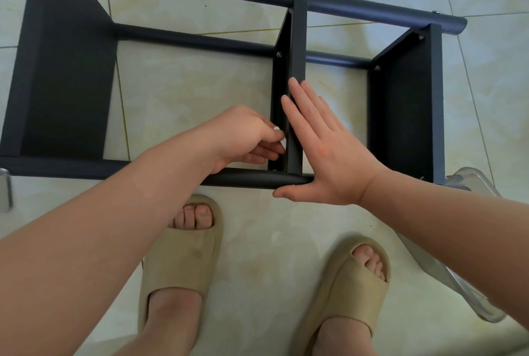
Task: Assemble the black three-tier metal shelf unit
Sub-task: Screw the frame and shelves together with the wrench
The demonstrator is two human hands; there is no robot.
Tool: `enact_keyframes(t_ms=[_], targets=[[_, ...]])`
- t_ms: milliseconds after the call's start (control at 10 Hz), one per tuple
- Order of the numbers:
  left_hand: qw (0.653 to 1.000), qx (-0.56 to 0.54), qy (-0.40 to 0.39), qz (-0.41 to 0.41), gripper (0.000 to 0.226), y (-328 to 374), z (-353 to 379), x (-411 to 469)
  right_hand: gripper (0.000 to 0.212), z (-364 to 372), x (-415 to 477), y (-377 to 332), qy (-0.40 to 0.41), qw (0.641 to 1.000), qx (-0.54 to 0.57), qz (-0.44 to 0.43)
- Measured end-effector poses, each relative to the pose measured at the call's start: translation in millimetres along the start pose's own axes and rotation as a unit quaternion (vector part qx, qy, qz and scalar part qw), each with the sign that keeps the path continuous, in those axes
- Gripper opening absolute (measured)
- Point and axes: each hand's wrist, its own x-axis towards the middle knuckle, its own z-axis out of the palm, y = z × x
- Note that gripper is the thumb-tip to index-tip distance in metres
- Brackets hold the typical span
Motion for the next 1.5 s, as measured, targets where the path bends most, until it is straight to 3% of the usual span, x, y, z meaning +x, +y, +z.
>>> enact_keyframes(t_ms=[500,1500], targets=[[0.996,0.087,-0.031,0.006,0.018,-1.1,-6.9,-1.2,0.125,-0.3,-0.1,-0.1,0.004,1.000,-0.001,-0.001],[0.973,0.210,-0.092,0.001,0.014,-3.6,-17.8,-6.7,0.125,-1.0,0.0,-1.0,-0.005,1.000,-0.011,0.003]])
